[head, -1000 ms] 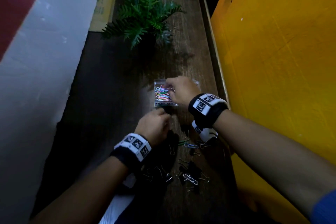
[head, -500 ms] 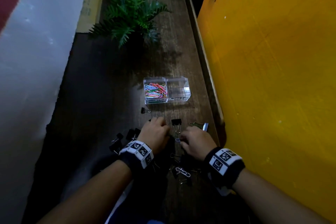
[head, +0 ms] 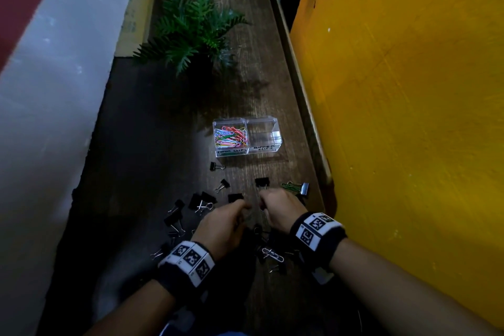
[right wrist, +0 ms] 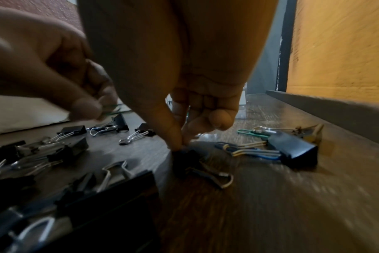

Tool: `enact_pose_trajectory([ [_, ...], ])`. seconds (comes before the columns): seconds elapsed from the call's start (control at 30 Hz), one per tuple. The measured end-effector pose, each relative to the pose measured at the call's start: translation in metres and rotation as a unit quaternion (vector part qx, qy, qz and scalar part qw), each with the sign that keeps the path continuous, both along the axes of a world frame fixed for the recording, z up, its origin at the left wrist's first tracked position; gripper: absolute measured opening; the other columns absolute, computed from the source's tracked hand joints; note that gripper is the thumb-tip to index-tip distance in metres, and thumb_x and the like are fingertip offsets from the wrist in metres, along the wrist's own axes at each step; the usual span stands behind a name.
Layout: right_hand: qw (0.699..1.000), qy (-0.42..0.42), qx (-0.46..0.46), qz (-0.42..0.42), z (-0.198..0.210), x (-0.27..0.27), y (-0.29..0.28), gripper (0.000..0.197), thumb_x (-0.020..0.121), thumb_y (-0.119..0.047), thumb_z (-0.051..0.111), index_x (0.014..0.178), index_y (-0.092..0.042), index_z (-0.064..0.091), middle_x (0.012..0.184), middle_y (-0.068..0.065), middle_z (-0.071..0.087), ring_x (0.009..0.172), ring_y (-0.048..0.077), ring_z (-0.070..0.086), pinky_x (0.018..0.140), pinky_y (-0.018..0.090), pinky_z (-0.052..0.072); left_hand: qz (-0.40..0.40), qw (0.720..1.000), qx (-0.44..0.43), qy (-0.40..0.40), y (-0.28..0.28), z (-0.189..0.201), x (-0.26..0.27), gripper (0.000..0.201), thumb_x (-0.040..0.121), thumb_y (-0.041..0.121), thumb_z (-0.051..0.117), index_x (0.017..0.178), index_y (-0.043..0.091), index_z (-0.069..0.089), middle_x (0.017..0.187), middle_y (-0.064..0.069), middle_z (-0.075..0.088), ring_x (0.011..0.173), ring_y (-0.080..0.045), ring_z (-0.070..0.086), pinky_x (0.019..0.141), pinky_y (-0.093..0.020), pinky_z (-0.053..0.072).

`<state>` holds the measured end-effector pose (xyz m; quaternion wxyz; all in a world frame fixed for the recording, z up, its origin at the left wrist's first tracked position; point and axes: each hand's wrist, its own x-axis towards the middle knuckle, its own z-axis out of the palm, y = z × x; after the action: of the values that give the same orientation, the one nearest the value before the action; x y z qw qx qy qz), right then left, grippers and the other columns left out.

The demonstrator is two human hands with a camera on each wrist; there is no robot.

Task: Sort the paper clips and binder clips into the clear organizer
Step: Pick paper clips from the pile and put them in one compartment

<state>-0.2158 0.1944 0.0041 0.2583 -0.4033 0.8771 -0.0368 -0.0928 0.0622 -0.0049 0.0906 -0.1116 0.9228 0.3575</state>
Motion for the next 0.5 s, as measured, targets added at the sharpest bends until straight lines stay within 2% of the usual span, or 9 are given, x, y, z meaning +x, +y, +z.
enact_pose_trajectory([
  [0.1, 1.000, -0.004, -0.004, -0.014, -0.003, 0.003, 0.002, 0.019, 0.087, -0.011, 0.056, 0.105, -0.009, 0.054, 0.109, 0.013, 0.058, 0.102, 0.031, 0.055, 0.083, 0.038, 0.046, 0.023, 0.999, 0.007, 0.043, -0.004, 0.002, -0.015, 0.038, 0.082, 0.019, 0.060, 0.119, 0.027, 0.055, 0.111, 0.004, 0.065, 0.099, -0.019, 0.061, 0.083, -0.030, 0.049],
  [0.2, 0.999, 0.002, -0.027, -0.027, -0.005, 0.007, 0.007, 0.018, 0.087, -0.013, 0.056, 0.104, -0.007, 0.057, 0.110, 0.012, 0.055, 0.106, 0.028, 0.050, 0.088, 0.038, 0.044, 0.015, 0.999, -0.012, 0.050, -0.013, 0.007, -0.039, 0.025, 0.082, 0.014, 0.057, 0.106, 0.018, 0.061, 0.100, -0.002, 0.065, 0.093, -0.024, 0.061, 0.078, -0.034, 0.049],
  [0.27, 0.994, 0.002, -0.084, -0.072, -0.003, 0.007, 0.014, 0.013, 0.089, -0.014, 0.054, 0.099, -0.010, 0.060, 0.105, 0.007, 0.055, 0.103, 0.024, 0.049, 0.087, 0.034, 0.042, 0.004, 0.999, -0.015, 0.051, -0.017, 0.009, -0.056, 0.018, 0.080, 0.011, 0.057, 0.096, 0.016, 0.063, 0.094, -0.003, 0.063, 0.088, -0.025, 0.060, 0.074, -0.033, 0.047],
  [0.33, 0.973, 0.008, -0.166, -0.159, 0.004, 0.003, 0.025, 0.007, 0.087, -0.014, 0.057, 0.090, -0.017, 0.063, 0.095, -0.001, 0.055, 0.095, 0.017, 0.050, 0.082, 0.027, 0.042, -0.002, 0.998, -0.013, 0.057, -0.018, 0.012, -0.071, 0.015, 0.079, 0.009, 0.057, 0.089, 0.017, 0.065, 0.090, -0.002, 0.061, 0.085, -0.025, 0.060, 0.072, -0.030, 0.045],
  [0.4, 0.941, 0.026, -0.225, -0.251, 0.014, -0.004, 0.042, 0.011, 0.084, -0.011, 0.062, 0.082, -0.022, 0.062, 0.090, -0.006, 0.055, 0.089, 0.011, 0.050, 0.079, 0.024, 0.042, -0.015, 0.999, -0.012, 0.047, -0.015, 0.014, -0.084, 0.015, 0.081, 0.010, 0.056, 0.090, 0.017, 0.066, 0.091, -0.001, 0.061, 0.086, -0.024, 0.060, 0.073, -0.028, 0.045],
  [0.5, 0.890, 0.015, -0.260, -0.374, 0.030, -0.009, 0.071, 0.015, 0.087, -0.011, 0.063, 0.087, -0.026, 0.060, 0.090, -0.008, 0.060, 0.086, 0.007, 0.055, 0.070, 0.016, 0.042, -0.042, 0.998, -0.013, 0.041, -0.005, 0.016, -0.103, 0.017, 0.084, 0.016, 0.055, 0.094, 0.022, 0.066, 0.098, 0.000, 0.061, 0.091, -0.023, 0.060, 0.078, -0.036, 0.051],
])
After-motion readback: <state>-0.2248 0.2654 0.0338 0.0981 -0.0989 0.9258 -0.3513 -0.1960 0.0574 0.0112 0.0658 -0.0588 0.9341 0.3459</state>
